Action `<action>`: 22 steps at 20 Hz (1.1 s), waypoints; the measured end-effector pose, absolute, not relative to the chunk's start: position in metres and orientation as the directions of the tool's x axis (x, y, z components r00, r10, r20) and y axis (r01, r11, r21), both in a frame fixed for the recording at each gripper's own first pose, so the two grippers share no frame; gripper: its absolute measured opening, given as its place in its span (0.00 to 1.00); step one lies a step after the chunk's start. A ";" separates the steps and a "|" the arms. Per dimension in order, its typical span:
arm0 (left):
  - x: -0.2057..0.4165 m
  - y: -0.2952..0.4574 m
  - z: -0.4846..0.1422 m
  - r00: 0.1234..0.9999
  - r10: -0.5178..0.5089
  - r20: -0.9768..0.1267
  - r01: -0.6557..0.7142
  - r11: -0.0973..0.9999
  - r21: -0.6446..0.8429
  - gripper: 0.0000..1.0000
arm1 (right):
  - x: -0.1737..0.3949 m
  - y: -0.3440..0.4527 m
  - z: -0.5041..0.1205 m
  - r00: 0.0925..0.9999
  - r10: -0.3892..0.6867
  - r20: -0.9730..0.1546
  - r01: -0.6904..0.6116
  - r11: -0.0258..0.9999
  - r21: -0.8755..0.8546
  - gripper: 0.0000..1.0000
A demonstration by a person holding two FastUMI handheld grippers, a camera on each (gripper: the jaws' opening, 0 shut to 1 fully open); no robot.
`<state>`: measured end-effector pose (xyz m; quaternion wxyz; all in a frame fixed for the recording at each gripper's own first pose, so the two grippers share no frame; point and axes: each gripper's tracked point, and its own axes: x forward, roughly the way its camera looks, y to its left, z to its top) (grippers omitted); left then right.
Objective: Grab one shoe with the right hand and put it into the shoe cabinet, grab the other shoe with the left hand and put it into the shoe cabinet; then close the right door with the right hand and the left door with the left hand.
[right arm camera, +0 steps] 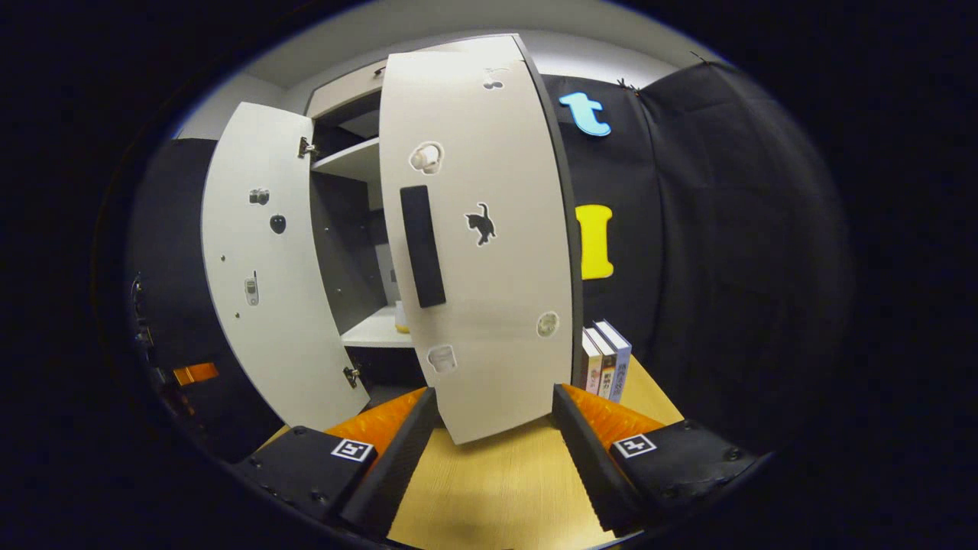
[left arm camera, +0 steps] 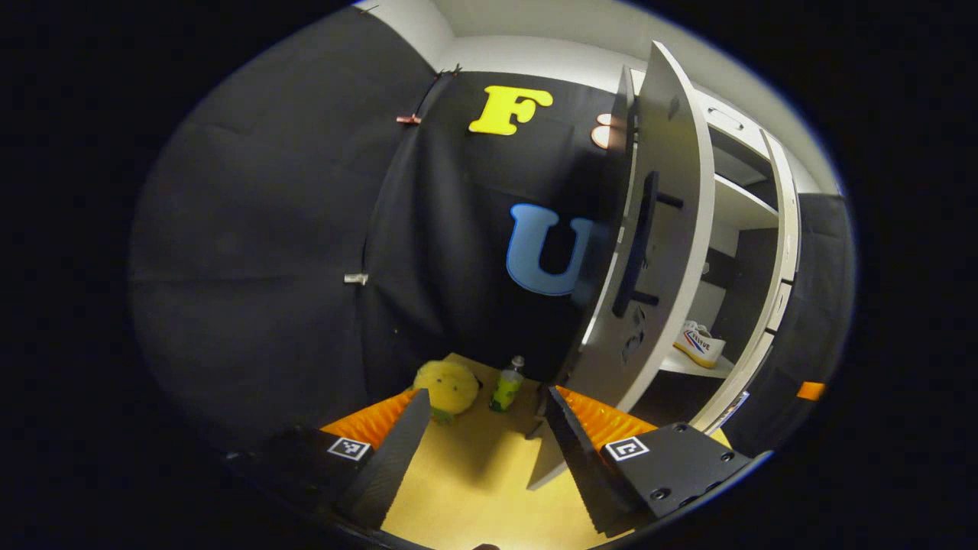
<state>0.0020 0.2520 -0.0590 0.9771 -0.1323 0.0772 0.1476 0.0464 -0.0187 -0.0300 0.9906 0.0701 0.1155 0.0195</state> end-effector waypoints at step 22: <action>0.113 0.203 0.040 0.993 -0.103 -0.053 0.101 0.994 -0.040 0.89 | -0.005 -0.047 -0.083 0.941 -0.089 -0.325 0.164 0.964 0.210 0.99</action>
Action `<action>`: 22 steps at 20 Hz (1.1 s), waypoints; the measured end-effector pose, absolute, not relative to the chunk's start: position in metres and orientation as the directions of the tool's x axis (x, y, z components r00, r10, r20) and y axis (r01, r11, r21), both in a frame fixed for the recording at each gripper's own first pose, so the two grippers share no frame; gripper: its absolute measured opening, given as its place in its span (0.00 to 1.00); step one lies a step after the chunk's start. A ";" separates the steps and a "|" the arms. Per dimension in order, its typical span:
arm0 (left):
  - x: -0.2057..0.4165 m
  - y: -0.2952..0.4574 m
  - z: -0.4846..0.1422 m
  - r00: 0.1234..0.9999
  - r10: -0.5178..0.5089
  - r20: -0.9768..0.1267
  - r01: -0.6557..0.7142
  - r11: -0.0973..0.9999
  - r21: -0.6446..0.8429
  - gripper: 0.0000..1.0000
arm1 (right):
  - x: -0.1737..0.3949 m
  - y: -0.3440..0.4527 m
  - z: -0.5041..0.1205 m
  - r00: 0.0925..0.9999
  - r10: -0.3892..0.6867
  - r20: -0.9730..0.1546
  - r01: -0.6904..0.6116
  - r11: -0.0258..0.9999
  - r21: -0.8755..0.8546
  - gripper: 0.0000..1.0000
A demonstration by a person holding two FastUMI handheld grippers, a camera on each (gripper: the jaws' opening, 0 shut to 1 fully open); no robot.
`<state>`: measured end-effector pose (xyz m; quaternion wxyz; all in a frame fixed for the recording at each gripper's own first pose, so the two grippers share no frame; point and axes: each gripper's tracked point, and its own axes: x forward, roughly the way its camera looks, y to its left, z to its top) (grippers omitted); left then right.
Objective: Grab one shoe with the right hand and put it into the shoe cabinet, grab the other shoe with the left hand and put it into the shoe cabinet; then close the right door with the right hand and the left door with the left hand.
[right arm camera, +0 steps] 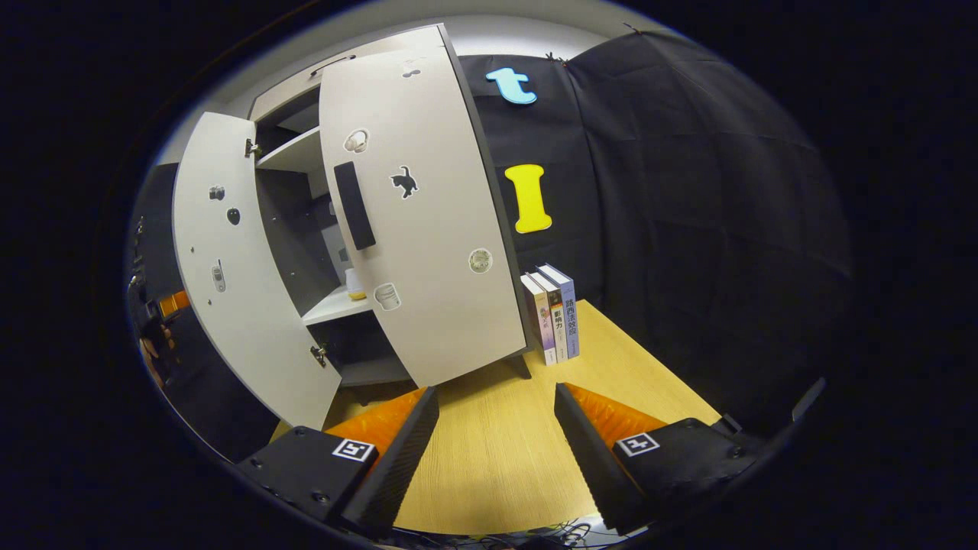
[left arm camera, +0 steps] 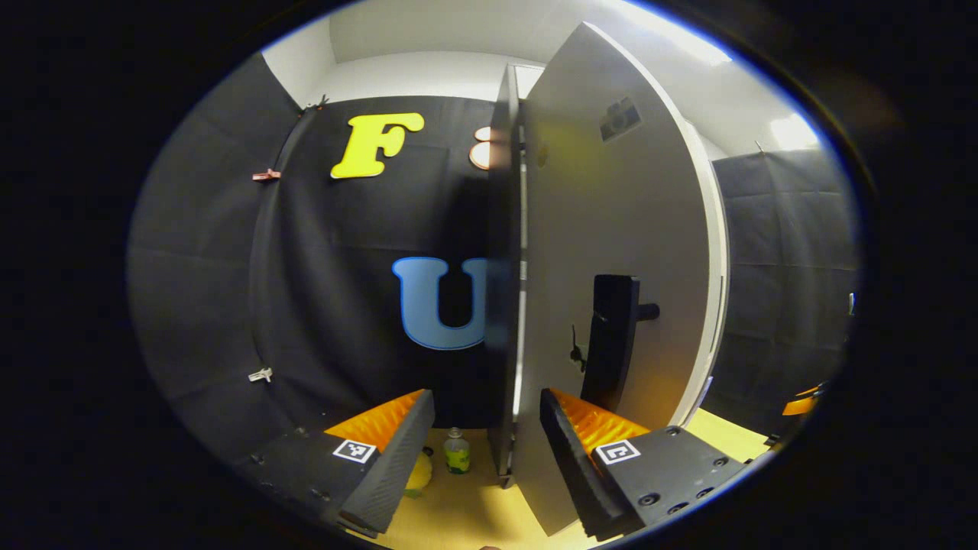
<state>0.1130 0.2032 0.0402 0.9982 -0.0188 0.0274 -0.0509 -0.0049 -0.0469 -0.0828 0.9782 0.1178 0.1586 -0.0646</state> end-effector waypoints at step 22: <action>0.075 0.042 0.011 0.993 0.076 -0.087 -0.079 0.996 -0.029 0.93 | 0.014 -0.107 -0.065 0.966 -0.042 -0.254 0.098 0.972 0.213 0.98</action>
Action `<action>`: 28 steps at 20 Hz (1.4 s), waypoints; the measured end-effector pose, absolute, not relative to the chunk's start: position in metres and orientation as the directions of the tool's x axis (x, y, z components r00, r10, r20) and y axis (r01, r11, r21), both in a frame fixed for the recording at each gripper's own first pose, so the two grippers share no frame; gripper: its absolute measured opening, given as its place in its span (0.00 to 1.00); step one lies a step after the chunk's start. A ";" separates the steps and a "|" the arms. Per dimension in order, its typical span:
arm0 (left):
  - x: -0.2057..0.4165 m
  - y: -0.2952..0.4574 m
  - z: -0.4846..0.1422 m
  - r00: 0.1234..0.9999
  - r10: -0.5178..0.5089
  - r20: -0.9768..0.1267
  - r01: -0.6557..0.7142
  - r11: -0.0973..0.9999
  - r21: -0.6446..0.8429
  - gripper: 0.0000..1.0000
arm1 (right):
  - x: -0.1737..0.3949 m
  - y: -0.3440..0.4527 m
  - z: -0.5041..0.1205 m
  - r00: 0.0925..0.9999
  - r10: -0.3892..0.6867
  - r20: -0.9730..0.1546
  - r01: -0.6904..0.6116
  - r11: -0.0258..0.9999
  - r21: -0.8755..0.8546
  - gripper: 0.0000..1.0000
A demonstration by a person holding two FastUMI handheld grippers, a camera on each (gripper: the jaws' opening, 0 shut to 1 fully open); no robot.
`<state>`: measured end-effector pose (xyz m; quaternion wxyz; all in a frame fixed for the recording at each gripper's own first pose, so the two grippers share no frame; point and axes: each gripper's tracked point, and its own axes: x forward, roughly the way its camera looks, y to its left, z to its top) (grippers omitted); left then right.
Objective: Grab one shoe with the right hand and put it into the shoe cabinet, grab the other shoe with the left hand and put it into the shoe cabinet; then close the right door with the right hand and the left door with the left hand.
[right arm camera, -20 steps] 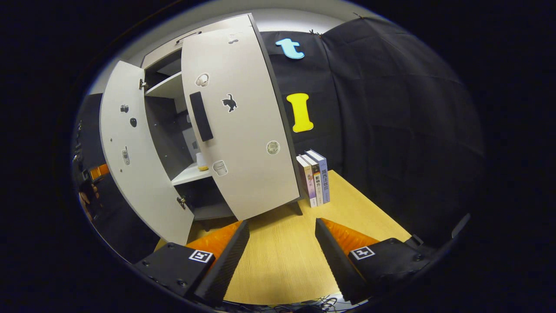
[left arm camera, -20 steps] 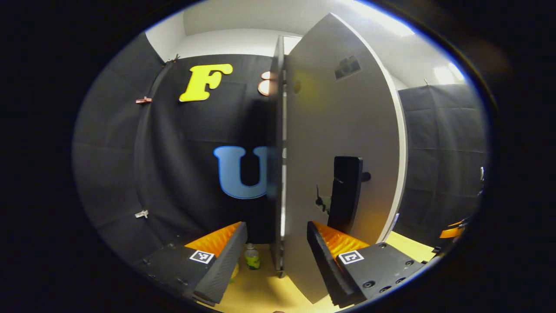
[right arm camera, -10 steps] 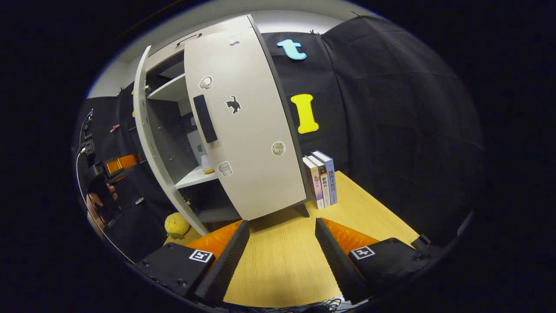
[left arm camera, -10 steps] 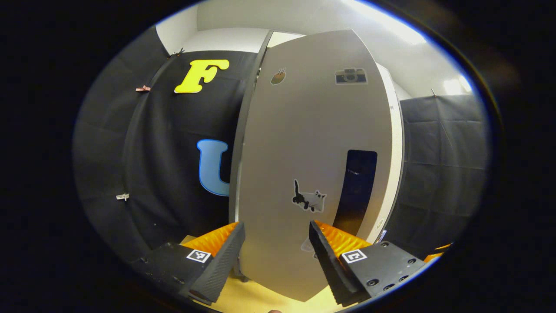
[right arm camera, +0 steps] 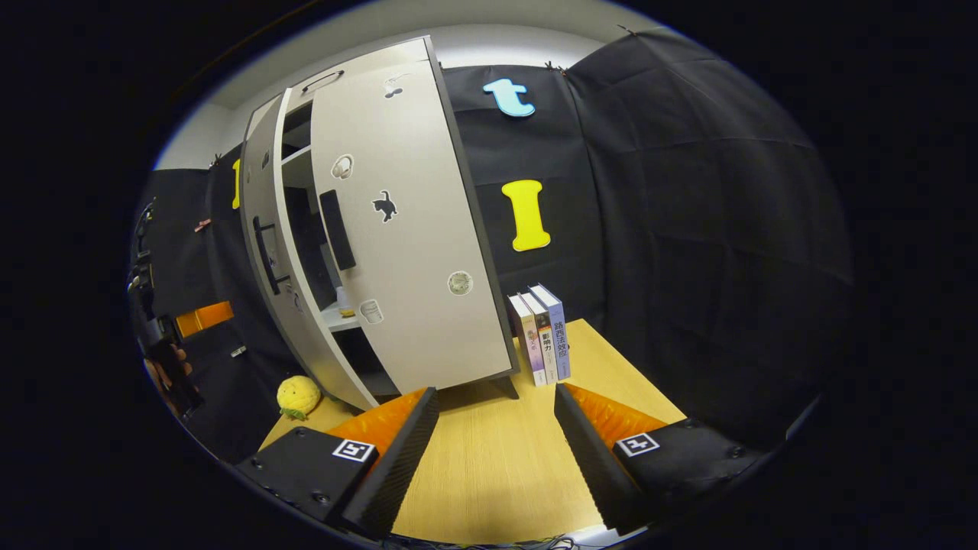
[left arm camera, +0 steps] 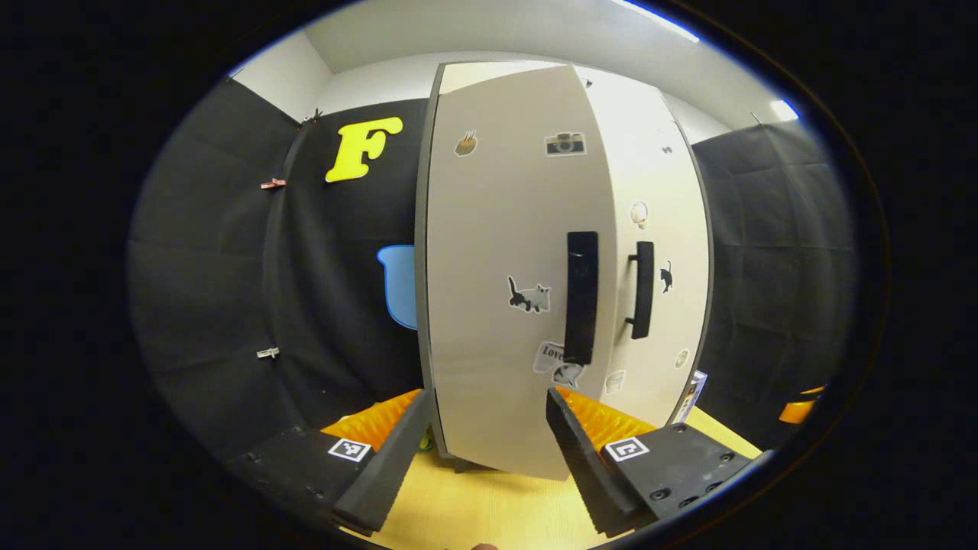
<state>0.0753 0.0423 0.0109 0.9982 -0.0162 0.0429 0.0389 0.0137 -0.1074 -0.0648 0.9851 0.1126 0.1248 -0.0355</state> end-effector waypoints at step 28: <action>-0.072 0.044 -0.041 0.982 0.152 -0.110 -0.161 0.984 -0.073 0.95 | -0.032 -0.050 -0.037 0.989 0.058 -0.136 -0.045 0.994 0.100 0.98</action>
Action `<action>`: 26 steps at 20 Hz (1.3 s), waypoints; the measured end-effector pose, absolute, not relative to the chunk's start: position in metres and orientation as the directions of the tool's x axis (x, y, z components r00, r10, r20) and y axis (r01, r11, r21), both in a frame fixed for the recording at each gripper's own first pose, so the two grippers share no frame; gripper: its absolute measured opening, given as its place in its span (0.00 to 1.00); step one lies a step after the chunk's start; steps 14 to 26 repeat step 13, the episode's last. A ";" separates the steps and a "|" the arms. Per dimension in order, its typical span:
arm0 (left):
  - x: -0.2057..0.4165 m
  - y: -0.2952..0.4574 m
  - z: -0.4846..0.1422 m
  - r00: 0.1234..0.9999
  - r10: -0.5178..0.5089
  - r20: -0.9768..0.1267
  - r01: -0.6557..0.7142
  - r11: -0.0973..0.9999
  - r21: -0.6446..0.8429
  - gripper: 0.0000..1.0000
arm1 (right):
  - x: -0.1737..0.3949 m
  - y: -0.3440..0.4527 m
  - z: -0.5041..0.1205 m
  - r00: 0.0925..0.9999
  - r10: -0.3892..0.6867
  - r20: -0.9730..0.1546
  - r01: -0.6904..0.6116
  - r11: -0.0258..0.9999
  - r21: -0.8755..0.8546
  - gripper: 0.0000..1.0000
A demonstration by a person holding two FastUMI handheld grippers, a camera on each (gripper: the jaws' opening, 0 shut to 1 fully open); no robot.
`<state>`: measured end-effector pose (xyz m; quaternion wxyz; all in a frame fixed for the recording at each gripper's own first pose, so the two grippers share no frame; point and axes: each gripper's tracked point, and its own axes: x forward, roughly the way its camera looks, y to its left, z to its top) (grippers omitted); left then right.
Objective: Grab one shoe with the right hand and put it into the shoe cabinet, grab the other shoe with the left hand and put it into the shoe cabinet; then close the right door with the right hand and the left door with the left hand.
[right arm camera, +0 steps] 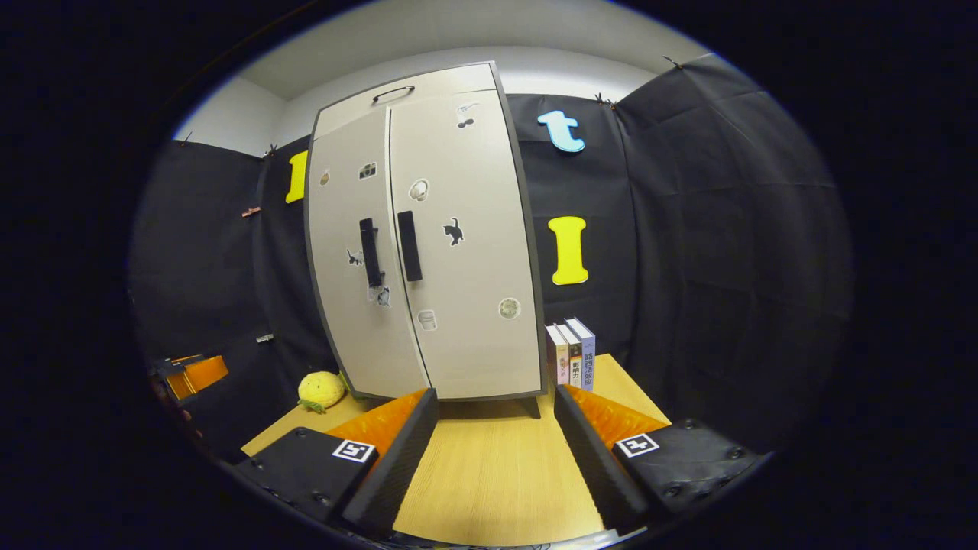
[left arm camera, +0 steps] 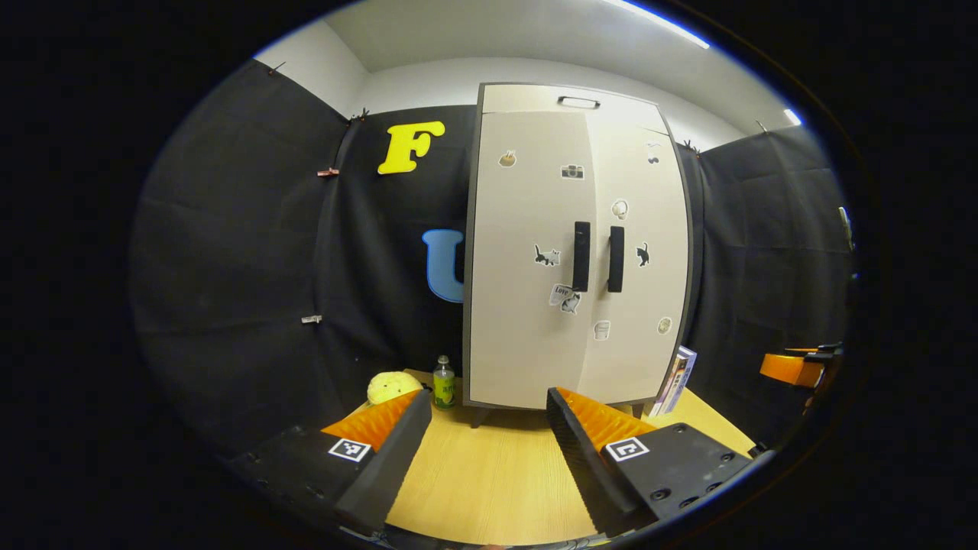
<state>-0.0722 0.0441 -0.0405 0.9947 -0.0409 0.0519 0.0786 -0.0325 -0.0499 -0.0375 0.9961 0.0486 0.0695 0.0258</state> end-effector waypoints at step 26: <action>-0.074 0.038 -0.042 0.987 0.119 -0.111 -0.126 0.990 -0.060 0.95 | -0.026 -0.020 -0.043 0.984 0.096 -0.149 -0.084 0.993 0.086 0.98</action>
